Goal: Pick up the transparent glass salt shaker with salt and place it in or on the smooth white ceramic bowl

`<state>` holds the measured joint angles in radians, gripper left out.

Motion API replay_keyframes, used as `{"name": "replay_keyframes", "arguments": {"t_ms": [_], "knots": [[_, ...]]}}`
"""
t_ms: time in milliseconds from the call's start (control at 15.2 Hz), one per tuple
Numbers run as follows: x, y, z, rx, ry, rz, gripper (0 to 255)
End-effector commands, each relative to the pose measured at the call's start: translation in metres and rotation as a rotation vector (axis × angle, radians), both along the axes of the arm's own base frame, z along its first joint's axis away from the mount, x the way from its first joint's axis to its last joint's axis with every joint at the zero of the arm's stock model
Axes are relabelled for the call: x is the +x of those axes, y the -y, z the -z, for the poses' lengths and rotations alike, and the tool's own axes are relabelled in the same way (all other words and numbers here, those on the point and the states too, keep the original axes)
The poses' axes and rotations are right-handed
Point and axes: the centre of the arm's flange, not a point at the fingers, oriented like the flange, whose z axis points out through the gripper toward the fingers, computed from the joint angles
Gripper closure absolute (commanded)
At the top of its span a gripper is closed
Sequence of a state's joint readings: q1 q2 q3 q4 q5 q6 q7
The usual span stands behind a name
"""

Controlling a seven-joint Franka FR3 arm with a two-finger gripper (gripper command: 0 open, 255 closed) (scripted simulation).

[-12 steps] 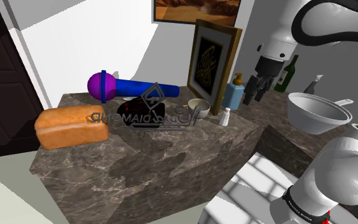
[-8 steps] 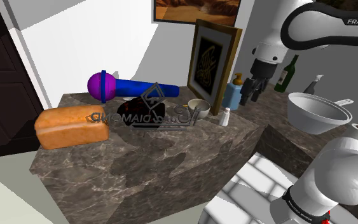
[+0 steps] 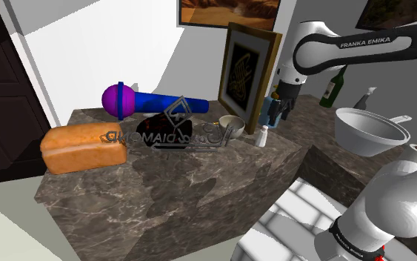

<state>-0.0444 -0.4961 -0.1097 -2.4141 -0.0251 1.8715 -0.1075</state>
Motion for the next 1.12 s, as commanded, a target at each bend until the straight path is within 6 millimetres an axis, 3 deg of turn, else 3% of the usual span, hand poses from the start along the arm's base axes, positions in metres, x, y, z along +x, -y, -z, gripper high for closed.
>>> {"name": "replay_keyframes", "arguments": {"t_ms": [0,594,1056], "knots": [[0.015,0.014,0.014,-0.019,-0.011,-0.010,0],[0.089,0.076,0.080,-0.098,-0.063,-0.048,0],[0.088,0.081,0.114,-0.101,-0.064,-0.050,0]]}}
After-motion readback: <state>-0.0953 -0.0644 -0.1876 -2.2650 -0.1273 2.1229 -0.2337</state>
